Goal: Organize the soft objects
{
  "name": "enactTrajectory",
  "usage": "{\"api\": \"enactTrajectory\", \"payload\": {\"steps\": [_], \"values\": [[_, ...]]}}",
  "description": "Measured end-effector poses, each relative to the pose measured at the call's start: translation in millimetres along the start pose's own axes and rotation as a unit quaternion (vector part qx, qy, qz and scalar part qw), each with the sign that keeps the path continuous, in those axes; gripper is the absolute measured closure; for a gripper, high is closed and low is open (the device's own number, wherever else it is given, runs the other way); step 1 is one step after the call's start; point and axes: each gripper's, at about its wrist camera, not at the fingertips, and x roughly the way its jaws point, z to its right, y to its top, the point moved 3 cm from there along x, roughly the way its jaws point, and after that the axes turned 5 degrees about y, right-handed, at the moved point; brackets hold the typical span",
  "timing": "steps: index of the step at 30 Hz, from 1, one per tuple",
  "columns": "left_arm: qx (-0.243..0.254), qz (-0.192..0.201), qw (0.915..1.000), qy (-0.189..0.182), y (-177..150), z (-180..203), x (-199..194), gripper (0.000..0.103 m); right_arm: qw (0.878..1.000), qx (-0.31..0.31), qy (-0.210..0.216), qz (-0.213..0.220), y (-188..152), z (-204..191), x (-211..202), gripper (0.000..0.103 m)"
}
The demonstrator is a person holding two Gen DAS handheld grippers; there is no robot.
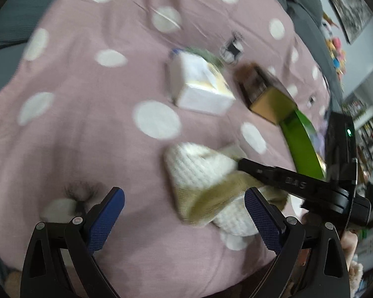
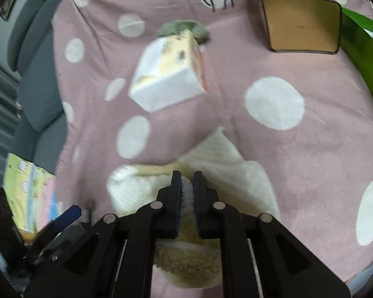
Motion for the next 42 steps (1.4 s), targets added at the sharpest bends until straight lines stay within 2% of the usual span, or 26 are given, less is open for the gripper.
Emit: {"api": "enactTrajectory", "payload": {"steps": [2,3,4,7,8,10,11,14,19,22,23,25,27,30,32,33,36,42], "values": [[0.009,-0.022,0.9997,-0.005,-4,11,14,0.006,0.999,0.025,0.024,-0.010,-2,8,0,0.088],[0.013,-0.030,0.9995,-0.003,-6,15,20,0.006,0.999,0.041,0.032,-0.010,-2,12,-2,0.081],[0.017,-0.034,0.9993,-0.002,-7,18,23,0.006,0.998,0.052,0.037,-0.007,-2,16,-7,0.066],[0.032,-0.047,0.9984,-0.005,-12,27,31,0.006,0.997,0.059,0.034,0.020,-4,20,-31,0.033],[0.035,-0.049,0.9982,-0.005,-12,28,32,0.006,0.997,0.059,0.030,0.028,-5,21,-39,0.030],[0.040,-0.054,0.9977,-0.006,-15,31,35,0.006,0.997,0.067,0.021,0.038,-9,25,-55,0.014],[0.041,-0.056,0.9976,-0.006,-16,31,37,0.006,0.997,0.070,0.019,0.040,-12,28,-58,0.013],[0.048,-0.053,0.9974,0.001,-17,32,39,0.006,0.996,0.073,0.021,0.036,-22,33,-62,0.012],[0.054,-0.053,0.9971,-0.004,-17,37,42,0.006,0.994,0.100,0.045,0.001,-33,42,-37,0.012],[0.053,-0.054,0.9970,-0.016,-16,41,44,0.006,0.995,0.090,0.042,0.009,-32,39,-29,0.013],[0.055,-0.055,0.9967,-0.020,-17,43,45,0.009,0.995,0.086,0.041,0.011,-31,37,-29,0.014],[0.062,-0.055,0.9963,-0.024,-17,47,46,0.020,0.995,0.080,0.060,0.003,-30,32,-24,0.029],[0.063,-0.055,0.9958,-0.039,-18,50,45,0.037,0.993,0.080,0.091,-0.017,-31,25,-14,0.033],[0.063,-0.062,0.9944,-0.058,-21,53,44,0.054,0.994,0.067,0.081,-0.011,-33,17,-9,0.044],[0.070,-0.057,0.9941,-0.060,-22,57,39,0.058,0.995,0.064,0.078,-0.011,-33,14,-9,0.051],[0.071,-0.053,0.9945,-0.057,-22,57,35,0.060,0.993,0.064,0.095,-0.014,-33,10,-9,0.060],[0.069,-0.043,0.9953,-0.053,-20,56,25,0.062,0.992,0.061,0.108,-0.011,-35,5,-14,0.063],[0.081,0.002,0.9958,-0.041,-16,63,-13,0.063,0.991,0.034,0.125,0.019,-33,-18,-37,0.063]]}}
